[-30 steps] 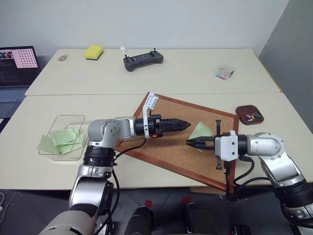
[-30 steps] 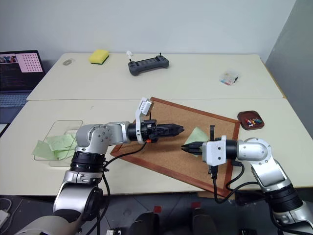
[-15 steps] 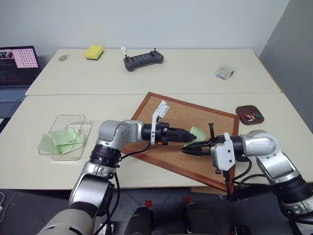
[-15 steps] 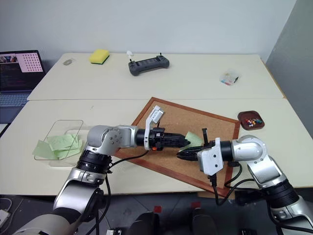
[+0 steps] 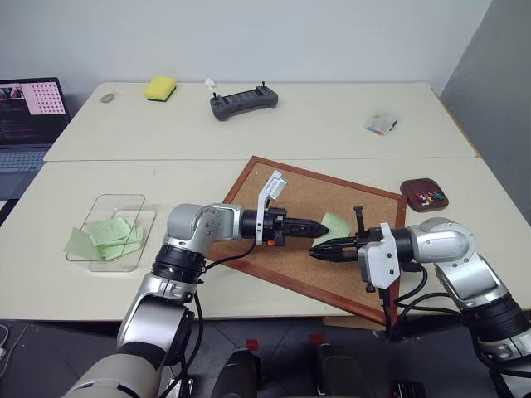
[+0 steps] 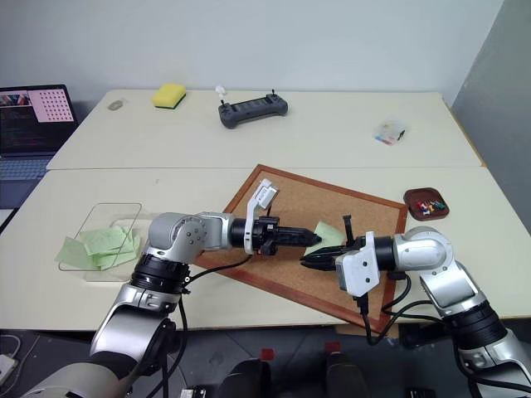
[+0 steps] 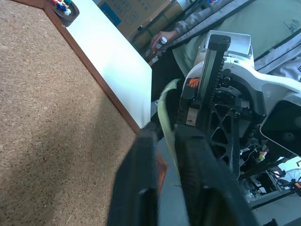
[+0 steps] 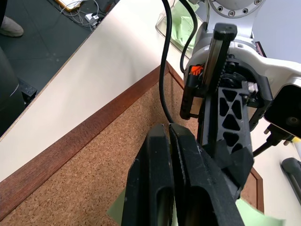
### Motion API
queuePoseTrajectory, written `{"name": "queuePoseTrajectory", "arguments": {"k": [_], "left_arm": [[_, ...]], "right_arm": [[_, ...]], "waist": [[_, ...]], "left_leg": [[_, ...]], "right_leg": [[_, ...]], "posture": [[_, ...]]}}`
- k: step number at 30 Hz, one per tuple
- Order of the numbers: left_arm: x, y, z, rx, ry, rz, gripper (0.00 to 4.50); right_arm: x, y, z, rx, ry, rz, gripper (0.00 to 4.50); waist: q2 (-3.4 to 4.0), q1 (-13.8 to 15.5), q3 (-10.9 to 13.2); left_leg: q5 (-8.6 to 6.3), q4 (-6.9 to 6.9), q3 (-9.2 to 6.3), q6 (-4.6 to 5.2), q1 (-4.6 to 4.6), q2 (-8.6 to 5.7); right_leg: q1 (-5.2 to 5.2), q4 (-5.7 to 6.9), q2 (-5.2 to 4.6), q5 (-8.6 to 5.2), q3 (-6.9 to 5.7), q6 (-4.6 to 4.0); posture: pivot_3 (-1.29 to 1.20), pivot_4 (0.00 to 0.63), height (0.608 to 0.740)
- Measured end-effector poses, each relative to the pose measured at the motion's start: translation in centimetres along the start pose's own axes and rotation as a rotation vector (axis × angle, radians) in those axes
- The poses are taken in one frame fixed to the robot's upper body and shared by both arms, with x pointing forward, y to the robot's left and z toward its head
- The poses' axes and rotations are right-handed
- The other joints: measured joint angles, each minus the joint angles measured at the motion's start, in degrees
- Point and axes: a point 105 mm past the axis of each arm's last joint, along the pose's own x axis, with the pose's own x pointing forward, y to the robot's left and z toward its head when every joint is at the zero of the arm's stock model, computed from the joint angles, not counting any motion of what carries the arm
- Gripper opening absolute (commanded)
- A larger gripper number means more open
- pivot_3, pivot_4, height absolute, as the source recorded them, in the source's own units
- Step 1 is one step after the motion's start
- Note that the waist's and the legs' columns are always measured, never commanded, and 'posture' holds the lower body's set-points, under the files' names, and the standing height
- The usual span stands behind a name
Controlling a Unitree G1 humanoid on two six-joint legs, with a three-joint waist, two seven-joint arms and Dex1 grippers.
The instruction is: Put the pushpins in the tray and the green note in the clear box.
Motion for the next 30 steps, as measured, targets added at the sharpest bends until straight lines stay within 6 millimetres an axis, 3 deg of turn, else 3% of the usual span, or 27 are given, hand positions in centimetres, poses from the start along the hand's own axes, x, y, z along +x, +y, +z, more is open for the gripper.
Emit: {"name": "queuePoseTrajectory", "arguments": {"k": [17, 26, 30], "left_arm": [[-0.3, 1.2, -0.2, 0.055, 0.001, 0.064, 0.35], [-0.4, 1.8, 0.4, 0.131, -0.024, 0.106, 0.35], [-2.2, 1.8, 2.1, 0.173, -0.118, 0.147, 0.92]], "right_arm": [[-0.8, -1.4, 2.0, 0.264, -0.046, -0.088, 0.0], [-1.5, -2.3, 0.9, 0.367, -0.002, -0.198, 0.0], [-2.8, -3.8, -0.1, 0.456, 0.021, -0.339, 0.0]], "waist": [[0.0, 0.11, 0.0], [0.0, 0.13, 0.0], [-0.03, 0.1, 0.02]], "left_leg": [[-0.01, 0.01, -0.15, 0.01, 0.0, -0.01], [-0.01, 0.01, -0.13, 0.01, -0.01, -0.01], [-0.01, 0.0, -0.16, 0.01, -0.02, 0.03]], "right_leg": [[0.0, 0.01, -0.02, 0.0, -0.01, 0.0], [0.0, 0.01, -0.03, 0.0, 0.01, 0.0], [-0.02, 0.02, -0.02, 0.0, -0.01, 0.0]], "posture": [[0.0, 0.15, 0.74], [0.0, 0.15, 0.74], [0.0, 0.15, 0.74]]}}
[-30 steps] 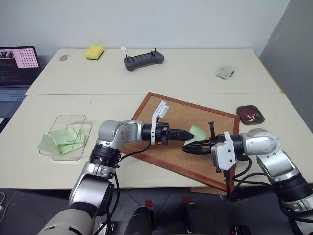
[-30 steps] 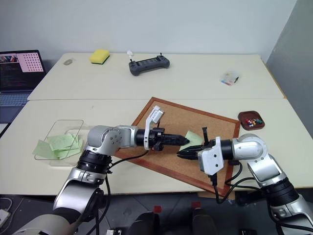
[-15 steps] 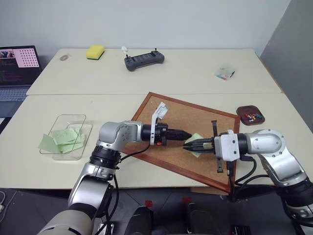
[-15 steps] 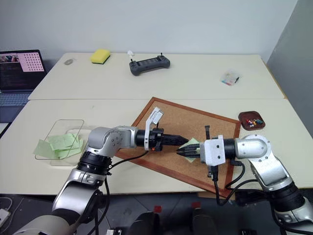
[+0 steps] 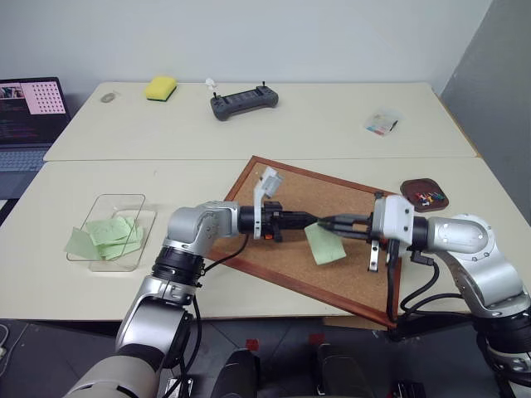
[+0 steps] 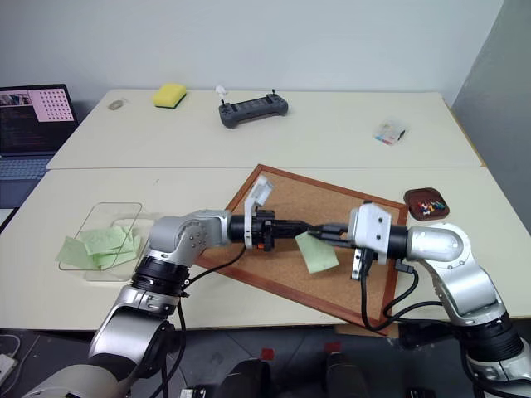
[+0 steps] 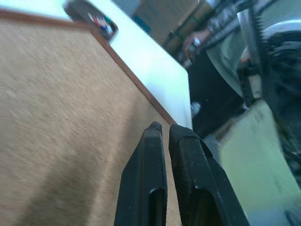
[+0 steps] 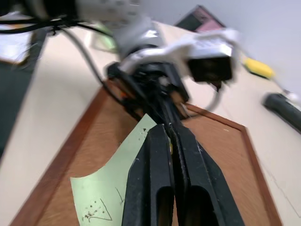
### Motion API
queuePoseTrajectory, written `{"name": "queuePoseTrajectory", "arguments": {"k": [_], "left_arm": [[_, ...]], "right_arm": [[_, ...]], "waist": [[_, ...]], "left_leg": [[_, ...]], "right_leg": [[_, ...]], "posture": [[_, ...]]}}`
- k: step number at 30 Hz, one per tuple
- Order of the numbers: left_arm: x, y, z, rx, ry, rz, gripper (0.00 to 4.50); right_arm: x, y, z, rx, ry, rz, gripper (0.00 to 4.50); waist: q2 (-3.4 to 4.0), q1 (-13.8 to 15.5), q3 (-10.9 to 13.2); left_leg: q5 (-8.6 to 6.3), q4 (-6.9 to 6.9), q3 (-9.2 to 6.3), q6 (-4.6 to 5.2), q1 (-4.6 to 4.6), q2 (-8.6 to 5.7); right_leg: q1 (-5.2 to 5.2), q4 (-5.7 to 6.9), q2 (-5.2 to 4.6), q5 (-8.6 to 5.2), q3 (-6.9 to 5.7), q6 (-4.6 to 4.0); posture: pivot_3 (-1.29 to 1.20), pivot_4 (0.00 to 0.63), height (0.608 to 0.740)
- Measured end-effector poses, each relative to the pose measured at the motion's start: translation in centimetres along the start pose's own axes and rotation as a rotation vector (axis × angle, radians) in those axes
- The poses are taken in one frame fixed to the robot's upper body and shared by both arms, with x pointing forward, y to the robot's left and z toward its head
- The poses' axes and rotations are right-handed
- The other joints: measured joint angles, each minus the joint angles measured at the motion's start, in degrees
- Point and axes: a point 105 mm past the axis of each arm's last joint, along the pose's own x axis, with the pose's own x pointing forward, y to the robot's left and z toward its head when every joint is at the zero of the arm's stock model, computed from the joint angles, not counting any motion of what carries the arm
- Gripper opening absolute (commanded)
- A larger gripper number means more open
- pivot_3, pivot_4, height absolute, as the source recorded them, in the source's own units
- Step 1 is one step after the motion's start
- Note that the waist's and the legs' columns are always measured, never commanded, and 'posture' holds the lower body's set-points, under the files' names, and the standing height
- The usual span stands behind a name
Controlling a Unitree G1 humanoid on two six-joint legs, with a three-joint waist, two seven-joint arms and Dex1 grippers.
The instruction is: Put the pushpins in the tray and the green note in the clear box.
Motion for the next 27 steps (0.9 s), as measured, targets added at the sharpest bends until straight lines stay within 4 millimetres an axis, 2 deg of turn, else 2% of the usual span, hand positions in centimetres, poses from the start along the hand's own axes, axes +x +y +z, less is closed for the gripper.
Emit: {"name": "queuePoseTrajectory", "arguments": {"k": [3, 4, 8, 10, 13, 18, 23, 27], "left_arm": [[-1.3, 0.0, 1.9, 0.03, -0.095, 0.029, 1.61], [-1.8, -0.5, 3.2, 0.057, -0.149, 0.028, 1.79], [-2.3, -2.3, 4.7, 0.099, -0.204, -0.013, 2.47], [-2.2, -3.3, 4.6, 0.099, -0.221, -0.052, 2.81], [-1.7, -4.1, 3.5, 0.086, -0.205, -0.083, 3.35], [-1.1, -3.6, 2.3, 0.137, -0.151, -0.043, 4.35], [-0.7, -2.5, 2.0, 0.166, -0.157, -0.005, 4.35], [-0.1, -2.6, 1.8, 0.167, -0.158, -0.019, 4.35]], "right_arm": [[-0.4, -1.0, -0.2, 0.045, 0.005, -0.078, 0.0], [-0.6, -1.6, -0.2, 0.068, 0.004, -0.132, 0.0], [-0.6, -2.4, -0.3, 0.097, 0.0, -0.204, 0.0], [-0.5, -2.7, -0.2, 0.104, -0.005, -0.227, 0.0], [-0.4, -3.2, 0.2, 0.097, -0.015, -0.249, 0.0], [-0.1, -3.2, 0.6, 0.108, -0.031, -0.257, 0.0], [0.3, -3.0, 2.1, 0.098, -0.067, -0.232, 0.0], [0.6, -2.7, 2.4, 0.114, -0.083, -0.217, 0.0]], "waist": [[0.0, 0.03, 0.0], [-0.01, 0.05, 0.01], [-0.01, 0.05, 0.01], [-0.01, 0.0, 0.01], [-0.01, 0.0, 0.0], [-0.01, 0.04, 0.0], [-0.01, 0.07, 0.0], [-0.01, 0.06, 0.01]], "left_leg": [[0.0, 0.0, -0.04, 0.0, -0.02, -0.01], [0.0, 0.01, -0.06, 0.0, -0.06, -0.03], [0.0, 0.0, -0.06, 0.0, -0.05, -0.05], [0.0, 0.0, -0.04, 0.0, -0.03, -0.02], [0.0, 0.01, -0.02, 0.0, -0.02, -0.02], [0.0, 0.01, 0.07, 0.0, -0.03, -0.04], [-0.01, 0.0, 0.09, 0.02, -0.04, -0.03], [-0.01, 0.0, 0.1, 0.02, -0.05, -0.04]], "right_leg": [[-0.01, -0.01, -0.01, 0.0, -0.01, 0.0], [-0.02, -0.02, -0.03, 0.0, -0.01, 0.0], [-0.02, -0.02, -0.05, 0.0, 0.01, 0.0], [-0.02, -0.02, -0.05, 0.0, 0.03, 0.0], [-0.02, 0.0, -0.03, 0.0, 0.01, 0.0], [-0.01, 0.0, -0.02, 0.0, 0.01, 0.0], [-0.01, 0.0, -0.02, 0.0, -0.03, 0.0], [-0.01, -0.01, -0.02, 0.0, -0.01, 0.0]], "posture": [[0.0, 0.15, 0.74], [0.0, 0.15, 0.74], [0.0, 0.15, 0.74], [0.0, 0.15, 0.74], [0.0, 0.15, 0.74], [0.0, 0.15, 0.74], [0.0, 0.15, 0.74], [0.0, 0.15, 0.74]]}}
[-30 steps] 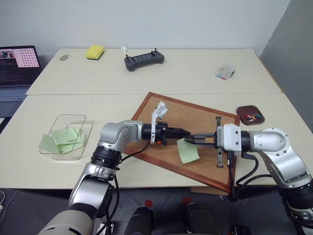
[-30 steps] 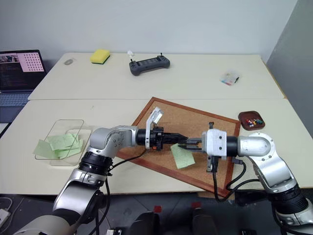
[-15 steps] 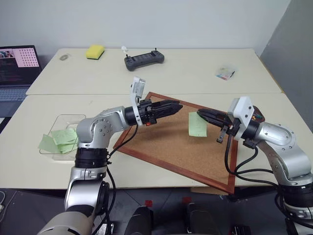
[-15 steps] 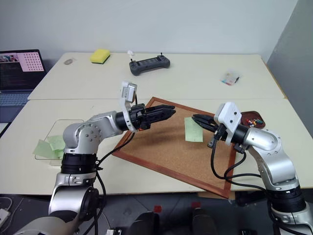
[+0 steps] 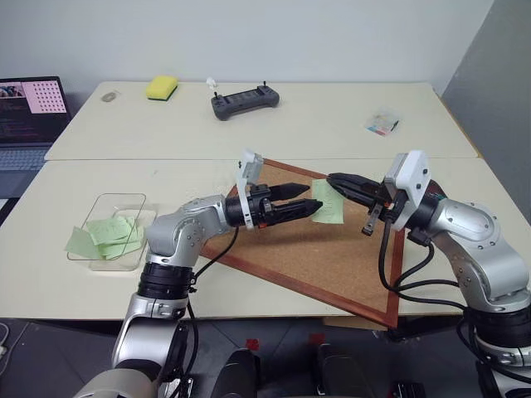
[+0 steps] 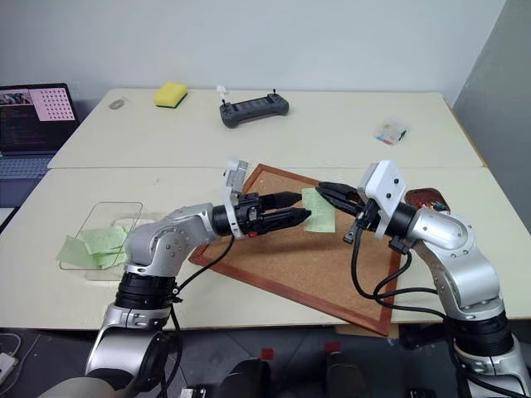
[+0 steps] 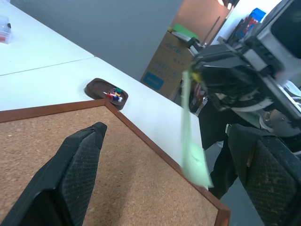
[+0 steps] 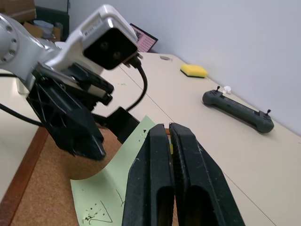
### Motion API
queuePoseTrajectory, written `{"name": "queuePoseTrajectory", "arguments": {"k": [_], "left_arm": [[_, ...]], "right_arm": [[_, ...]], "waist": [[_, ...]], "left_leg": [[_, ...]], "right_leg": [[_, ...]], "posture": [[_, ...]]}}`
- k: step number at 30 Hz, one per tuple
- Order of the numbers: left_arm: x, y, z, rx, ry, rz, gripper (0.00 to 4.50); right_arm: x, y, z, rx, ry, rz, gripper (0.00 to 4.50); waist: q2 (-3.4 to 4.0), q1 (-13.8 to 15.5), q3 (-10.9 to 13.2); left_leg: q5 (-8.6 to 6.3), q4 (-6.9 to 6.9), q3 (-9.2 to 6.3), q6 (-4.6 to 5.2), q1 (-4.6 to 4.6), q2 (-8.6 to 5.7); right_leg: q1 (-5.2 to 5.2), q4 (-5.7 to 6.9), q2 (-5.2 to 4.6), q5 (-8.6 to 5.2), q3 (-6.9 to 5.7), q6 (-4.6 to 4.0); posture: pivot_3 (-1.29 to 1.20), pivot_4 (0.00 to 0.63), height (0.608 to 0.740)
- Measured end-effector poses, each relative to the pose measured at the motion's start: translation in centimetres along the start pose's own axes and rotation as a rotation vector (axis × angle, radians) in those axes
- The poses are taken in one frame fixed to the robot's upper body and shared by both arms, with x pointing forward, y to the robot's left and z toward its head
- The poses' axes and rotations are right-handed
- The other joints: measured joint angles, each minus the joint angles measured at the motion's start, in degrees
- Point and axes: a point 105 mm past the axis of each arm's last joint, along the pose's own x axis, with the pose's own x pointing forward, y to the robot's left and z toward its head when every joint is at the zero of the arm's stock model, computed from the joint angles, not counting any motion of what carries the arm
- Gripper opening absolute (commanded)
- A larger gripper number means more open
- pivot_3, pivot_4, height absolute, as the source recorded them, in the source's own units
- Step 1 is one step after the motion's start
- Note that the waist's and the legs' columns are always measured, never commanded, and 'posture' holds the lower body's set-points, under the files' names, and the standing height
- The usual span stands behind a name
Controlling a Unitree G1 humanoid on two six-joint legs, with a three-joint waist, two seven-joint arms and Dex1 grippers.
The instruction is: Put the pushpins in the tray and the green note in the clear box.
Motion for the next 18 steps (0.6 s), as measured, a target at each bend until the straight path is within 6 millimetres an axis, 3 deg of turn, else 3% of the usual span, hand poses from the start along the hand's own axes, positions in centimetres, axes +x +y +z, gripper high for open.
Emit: {"name": "queuePoseTrajectory", "arguments": {"k": [6, 18], "left_arm": [[1.5, -0.5, -0.1, -0.016, 0.0, -0.049, 4.35], [1.5, -0.1, -0.2, -0.049, 0.016, -0.035, 2.33]], "right_arm": [[0.7, 0.6, 0.4, 0.004, -0.021, 0.024, 0.0], [1.2, 0.9, 0.1, 0.007, -0.024, 0.034, 0.0]], "waist": [[0.0, -0.05, 0.0], [0.0, -0.04, 0.0]], "left_leg": [[-0.01, 0.0, 0.02, 0.02, 0.0, 0.01], [0.0, 0.0, 0.0, 0.01, 0.01, 0.01]], "right_leg": [[0.0, 0.01, 0.02, 0.0, 0.0, 0.0], [0.0, 0.01, 0.02, 0.0, -0.01, 0.0]], "posture": [[0.0, 0.15, 0.74], [0.0, 0.15, 0.74]]}}
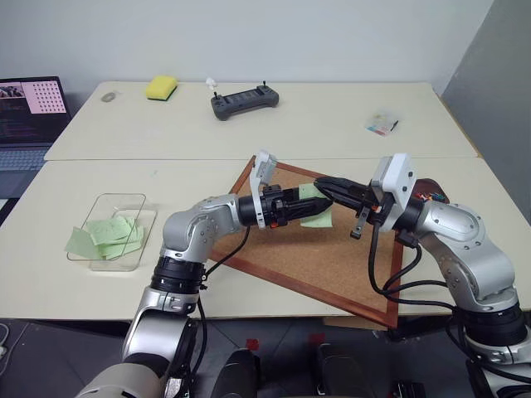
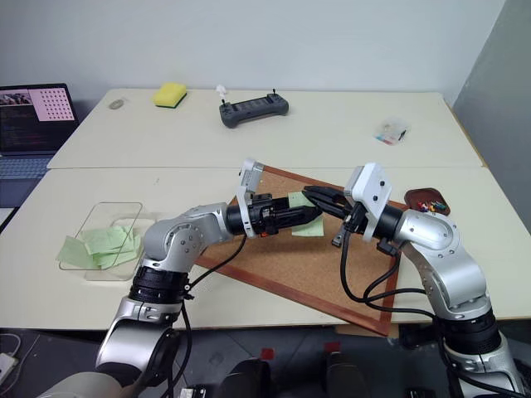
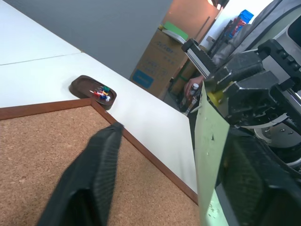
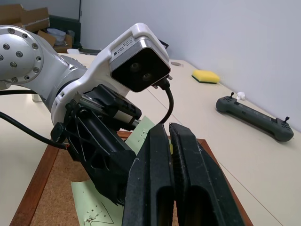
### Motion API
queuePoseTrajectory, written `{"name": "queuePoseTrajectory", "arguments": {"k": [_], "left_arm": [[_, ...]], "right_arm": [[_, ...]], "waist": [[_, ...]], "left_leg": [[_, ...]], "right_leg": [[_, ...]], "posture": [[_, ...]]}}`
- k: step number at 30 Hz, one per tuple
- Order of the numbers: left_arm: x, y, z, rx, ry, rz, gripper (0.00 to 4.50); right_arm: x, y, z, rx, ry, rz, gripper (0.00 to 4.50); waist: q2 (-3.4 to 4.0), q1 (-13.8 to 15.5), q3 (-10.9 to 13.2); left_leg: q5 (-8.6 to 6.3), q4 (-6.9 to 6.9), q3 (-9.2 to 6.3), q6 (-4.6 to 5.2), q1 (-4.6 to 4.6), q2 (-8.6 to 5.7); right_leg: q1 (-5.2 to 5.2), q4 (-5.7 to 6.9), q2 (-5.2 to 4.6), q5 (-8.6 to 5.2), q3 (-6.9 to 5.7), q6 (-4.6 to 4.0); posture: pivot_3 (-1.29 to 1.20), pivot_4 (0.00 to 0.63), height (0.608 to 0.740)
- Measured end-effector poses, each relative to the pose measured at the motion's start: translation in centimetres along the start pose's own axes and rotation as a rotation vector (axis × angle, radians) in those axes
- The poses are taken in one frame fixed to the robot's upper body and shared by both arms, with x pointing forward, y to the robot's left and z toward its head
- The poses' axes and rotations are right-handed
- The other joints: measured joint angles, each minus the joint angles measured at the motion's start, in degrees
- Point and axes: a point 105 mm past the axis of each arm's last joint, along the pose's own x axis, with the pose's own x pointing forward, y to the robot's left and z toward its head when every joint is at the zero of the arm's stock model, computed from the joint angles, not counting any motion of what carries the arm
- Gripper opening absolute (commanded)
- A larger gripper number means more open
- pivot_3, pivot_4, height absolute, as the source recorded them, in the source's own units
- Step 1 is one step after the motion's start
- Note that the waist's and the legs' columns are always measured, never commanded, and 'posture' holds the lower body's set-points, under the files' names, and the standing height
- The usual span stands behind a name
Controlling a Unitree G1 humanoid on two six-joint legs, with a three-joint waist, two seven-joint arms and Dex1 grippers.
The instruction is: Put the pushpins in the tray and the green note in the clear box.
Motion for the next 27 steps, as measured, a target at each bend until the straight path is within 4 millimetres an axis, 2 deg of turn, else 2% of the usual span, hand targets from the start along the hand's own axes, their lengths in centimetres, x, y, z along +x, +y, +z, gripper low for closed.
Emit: {"name": "queuePoseTrajectory", "arguments": {"k": [12, 14, 20, 27], "left_arm": [[-0.1, 0.0, 0.0, -0.005, 0.011, 0.0, 0.1], [0.0, 0.0, 0.1, -0.01, 0.015, -0.003, 0.04], [0.1, -0.1, 0.1, -0.181, 0.014, -0.028, 0.04], [-1.0, 1.1, -0.7, -0.339, -0.01, 0.02, 0.04]], "right_arm": [[0.1, -0.1, 0.1, -0.017, -0.002, -0.002, 0.0], [0.1, -0.1, 0.1, -0.017, -0.002, -0.002, 0.0], [0.1, -0.1, 0.2, -0.017, -0.002, -0.004, 0.0], [0.0, -0.2, 0.9, -0.037, -0.01, -0.023, 0.0]], "waist": [[0.0, 0.0, 0.0], [0.0, 0.0, 0.0], [0.0, -0.1, 0.0], [0.0, -0.03, 0.0]], "left_leg": [[0.0, 0.0, 0.0, -0.01, 0.0, 0.0], [0.0, 0.0, 0.0, 0.0, 0.0, 0.0], [-0.1, 0.0, -0.03, 0.17, 0.0, 0.01], [-0.08, 0.01, -0.17, 0.14, 0.0, 0.0]], "right_leg": [[0.0, 0.0, 0.0, 0.0, 0.0, 0.0], [0.0, 0.0, 0.0, 0.0, 0.0, 0.0], [-0.01, 0.0, 0.01, 0.0, -0.01, 0.0], [-0.01, 0.01, -0.01, 0.0, -0.01, 0.0]], "posture": [[0.0, 0.15, 0.74], [0.0, 0.15, 0.74], [0.0, 0.15, 0.74], [0.0, 0.15, 0.74]]}}
